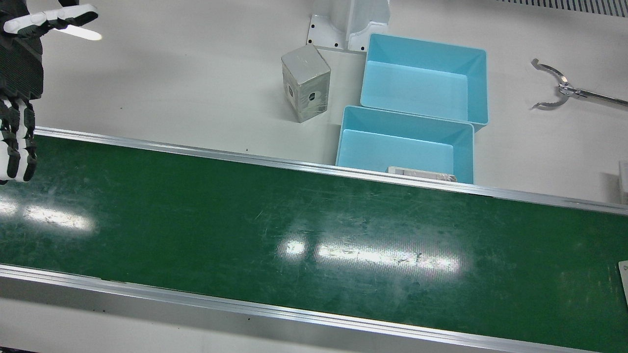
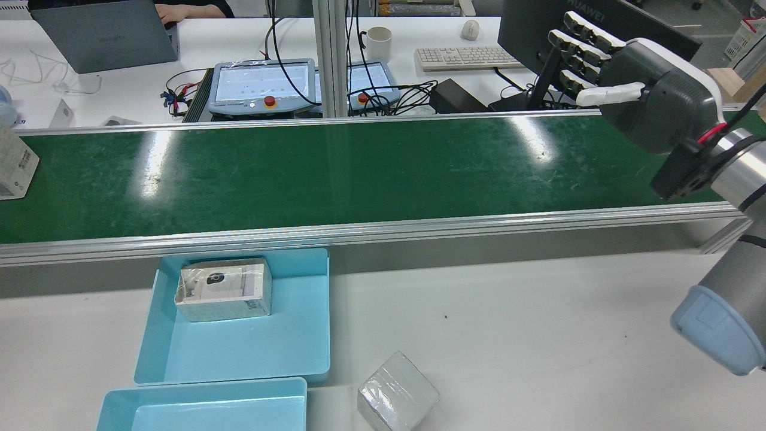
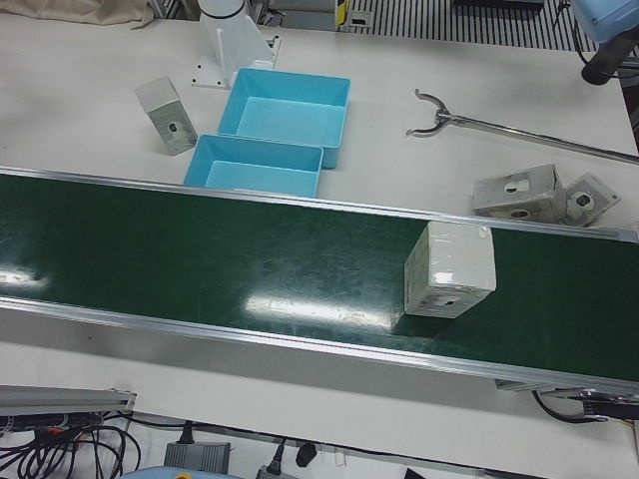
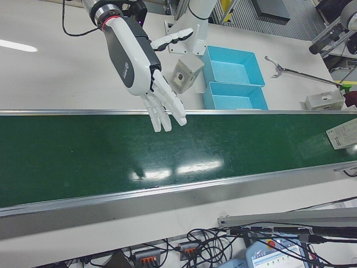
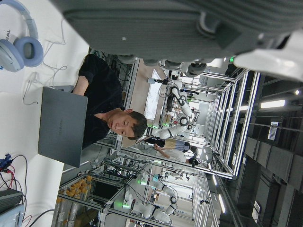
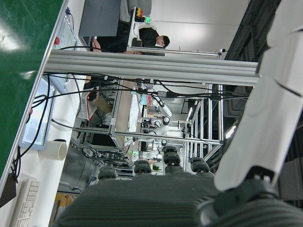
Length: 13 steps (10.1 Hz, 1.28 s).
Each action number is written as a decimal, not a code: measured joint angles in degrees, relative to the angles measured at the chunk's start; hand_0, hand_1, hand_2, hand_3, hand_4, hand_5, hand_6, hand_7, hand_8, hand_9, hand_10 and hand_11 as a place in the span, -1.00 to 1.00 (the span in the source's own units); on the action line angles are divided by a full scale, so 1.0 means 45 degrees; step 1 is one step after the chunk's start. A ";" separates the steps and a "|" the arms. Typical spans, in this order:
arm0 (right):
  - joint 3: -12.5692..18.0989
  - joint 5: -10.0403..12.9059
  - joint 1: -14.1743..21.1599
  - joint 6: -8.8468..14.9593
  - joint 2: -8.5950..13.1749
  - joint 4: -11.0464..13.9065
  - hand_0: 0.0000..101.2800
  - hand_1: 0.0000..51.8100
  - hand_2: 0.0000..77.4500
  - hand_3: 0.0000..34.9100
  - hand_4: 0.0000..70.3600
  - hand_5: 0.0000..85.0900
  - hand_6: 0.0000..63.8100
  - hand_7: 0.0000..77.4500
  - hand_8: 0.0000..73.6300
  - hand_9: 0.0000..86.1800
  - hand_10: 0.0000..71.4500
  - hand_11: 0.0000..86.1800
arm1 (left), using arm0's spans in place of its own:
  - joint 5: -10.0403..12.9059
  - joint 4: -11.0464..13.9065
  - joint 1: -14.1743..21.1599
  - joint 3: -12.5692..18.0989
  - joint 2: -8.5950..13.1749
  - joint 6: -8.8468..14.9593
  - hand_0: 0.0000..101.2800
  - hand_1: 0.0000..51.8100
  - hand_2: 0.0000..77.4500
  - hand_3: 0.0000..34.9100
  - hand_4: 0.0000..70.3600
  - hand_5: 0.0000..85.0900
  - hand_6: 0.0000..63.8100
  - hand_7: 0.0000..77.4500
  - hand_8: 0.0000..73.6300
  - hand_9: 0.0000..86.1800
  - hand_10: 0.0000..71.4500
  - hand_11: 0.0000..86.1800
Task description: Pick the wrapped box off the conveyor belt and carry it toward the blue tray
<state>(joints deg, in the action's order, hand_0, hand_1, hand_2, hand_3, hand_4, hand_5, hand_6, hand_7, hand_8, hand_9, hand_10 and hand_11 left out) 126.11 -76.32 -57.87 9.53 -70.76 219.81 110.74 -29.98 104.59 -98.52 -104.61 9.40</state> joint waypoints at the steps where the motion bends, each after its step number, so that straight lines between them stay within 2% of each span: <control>1: 0.0028 -0.0001 0.0077 -0.0013 0.0083 -0.0035 -0.18 -0.68 -0.86 -0.10 -1.00 -0.99 -1.00 -1.00 -0.94 -0.96 -1.00 -0.97 | 0.0000 0.0000 0.0000 0.0000 0.0000 0.0000 -1.00 -1.00 -0.99 -1.00 -1.00 -0.97 -1.00 -1.00 -1.00 -1.00 -1.00 -1.00; 4: 0.0003 0.0004 0.0388 -0.0037 0.0228 -0.0072 -0.18 -0.68 -0.83 -0.10 -1.00 -0.99 -1.00 -1.00 -0.94 -0.96 -1.00 -0.97 | 0.0000 0.0000 0.0000 0.0000 0.0000 0.0000 -1.00 -1.00 -0.99 -1.00 -1.00 -0.97 -1.00 -1.00 -1.00 -1.00 -1.00 -1.00; 6: -0.0111 0.0018 0.0638 -0.0056 0.0499 -0.0033 -0.17 -0.64 -0.80 -0.07 -1.00 -0.99 -1.00 -1.00 -0.94 -0.96 -1.00 -0.97 | 0.0000 0.0000 0.0000 0.0000 0.0000 0.0000 -1.00 -1.00 -0.99 -1.00 -1.00 -0.97 -1.00 -1.00 -1.00 -1.00 -1.00 -1.00; 7: -0.0127 0.0022 0.0648 -0.0159 0.0486 -0.0026 -0.16 -0.64 -0.80 0.04 -1.00 -0.97 -1.00 -1.00 -0.97 -0.96 -0.94 -0.97 | 0.0000 -0.0001 0.0000 0.0000 0.0000 0.0000 -1.00 -1.00 -0.99 -1.00 -1.00 -0.97 -1.00 -1.00 -1.00 -1.00 -1.00 -1.00; 8: -0.0139 0.0024 0.0648 -0.0281 0.0428 -0.0022 -0.15 -0.62 -0.77 0.04 -1.00 -0.95 -1.00 -1.00 -0.97 -0.96 -0.94 -0.89 | 0.0000 0.0000 0.0000 0.0000 0.0000 0.0000 -1.00 -1.00 -0.99 -1.00 -1.00 -0.97 -1.00 -1.00 -1.00 -1.00 -0.98 -1.00; 9: -0.0127 0.0025 0.0662 -0.0359 0.0368 -0.0014 -0.14 -0.56 -0.73 0.04 -1.00 -0.92 -1.00 -1.00 -0.97 -0.96 -0.95 -0.92 | 0.0000 0.0000 0.0000 0.0000 0.0000 0.0000 -1.00 -1.00 -0.99 -1.00 -1.00 -0.97 -1.00 -1.00 -1.00 -1.00 -0.98 -1.00; 13: -0.0066 0.0040 0.0659 -0.0381 0.0301 0.0022 -0.14 -0.62 -0.73 0.01 -1.00 -0.94 -1.00 -1.00 -0.99 -0.96 -0.95 -0.92 | 0.0000 0.0000 0.0000 0.0000 0.0000 0.0000 -1.00 -1.00 -0.97 -1.00 -1.00 -0.97 -1.00 -0.99 -1.00 -1.00 -1.00 -1.00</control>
<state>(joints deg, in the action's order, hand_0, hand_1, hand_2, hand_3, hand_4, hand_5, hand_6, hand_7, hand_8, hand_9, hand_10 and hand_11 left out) 125.82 -76.14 -54.91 7.82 -69.41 219.91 110.74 -29.98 104.59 -98.53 -104.61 9.40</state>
